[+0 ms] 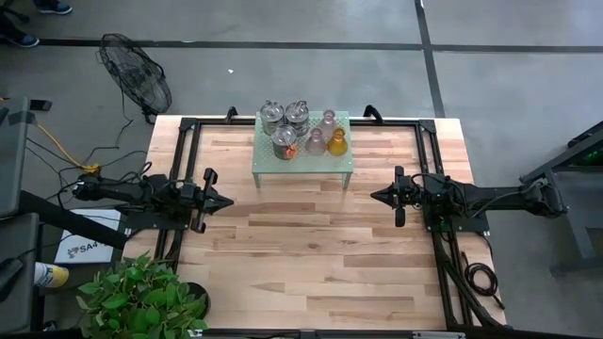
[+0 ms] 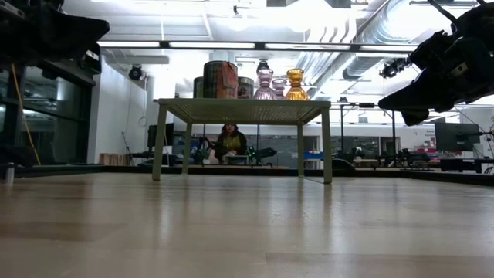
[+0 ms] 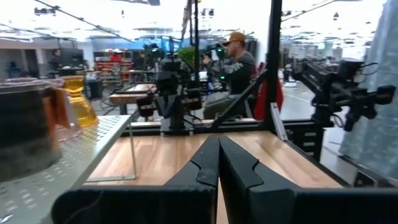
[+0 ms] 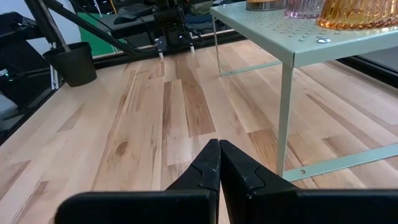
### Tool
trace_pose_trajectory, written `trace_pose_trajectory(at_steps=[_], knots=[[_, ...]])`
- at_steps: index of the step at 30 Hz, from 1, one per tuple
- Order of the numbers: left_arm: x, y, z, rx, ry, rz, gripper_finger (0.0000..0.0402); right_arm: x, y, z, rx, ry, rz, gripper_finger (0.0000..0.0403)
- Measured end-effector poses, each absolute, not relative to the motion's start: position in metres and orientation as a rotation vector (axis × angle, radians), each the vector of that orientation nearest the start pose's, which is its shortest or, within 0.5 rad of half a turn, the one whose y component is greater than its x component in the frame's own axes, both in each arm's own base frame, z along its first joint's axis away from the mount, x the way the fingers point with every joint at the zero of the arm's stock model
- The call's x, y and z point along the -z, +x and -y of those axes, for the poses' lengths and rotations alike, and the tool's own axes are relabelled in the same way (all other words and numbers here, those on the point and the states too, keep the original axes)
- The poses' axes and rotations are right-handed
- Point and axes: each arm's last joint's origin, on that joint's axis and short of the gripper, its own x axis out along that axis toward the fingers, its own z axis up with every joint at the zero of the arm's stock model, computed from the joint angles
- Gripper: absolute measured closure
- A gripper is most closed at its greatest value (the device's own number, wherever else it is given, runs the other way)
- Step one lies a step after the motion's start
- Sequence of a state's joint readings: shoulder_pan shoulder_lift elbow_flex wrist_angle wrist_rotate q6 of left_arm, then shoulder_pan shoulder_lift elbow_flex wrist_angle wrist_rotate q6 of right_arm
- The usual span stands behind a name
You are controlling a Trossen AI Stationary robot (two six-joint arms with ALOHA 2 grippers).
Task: Pick & Place candle stick holders
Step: Return to Home Position
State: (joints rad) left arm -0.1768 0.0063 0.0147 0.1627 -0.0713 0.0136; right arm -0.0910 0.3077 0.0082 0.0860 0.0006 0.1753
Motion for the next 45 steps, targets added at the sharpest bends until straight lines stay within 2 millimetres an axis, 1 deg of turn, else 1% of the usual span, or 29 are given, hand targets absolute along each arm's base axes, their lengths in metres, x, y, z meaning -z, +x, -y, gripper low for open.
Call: trace_pose_trajectory(at_steps=[7, 14, 25, 45], knots=[[-0.179, 0.095, 0.014, 0.067, 0.029, 0.131, 0.0401, -0.148, 0.114, 0.01, 0.109, 0.184, -0.204, 0.0402], [-0.172, 0.096, 0.01, -0.068, 0.11, 0.05, 0.0401, -0.148, 0.114, 0.01, 0.11, 0.184, -0.205, 0.0402], [-0.171, 0.096, 0.013, 0.031, 0.165, 0.044, 0.0401, -0.148, 0.114, 0.01, 0.11, 0.184, -0.204, 0.0402], [-0.17, 0.096, 0.013, 0.028, 0.146, 0.037, 0.04, -0.148, 0.114, 0.01, 0.109, 0.184, -0.205, 0.0402]])
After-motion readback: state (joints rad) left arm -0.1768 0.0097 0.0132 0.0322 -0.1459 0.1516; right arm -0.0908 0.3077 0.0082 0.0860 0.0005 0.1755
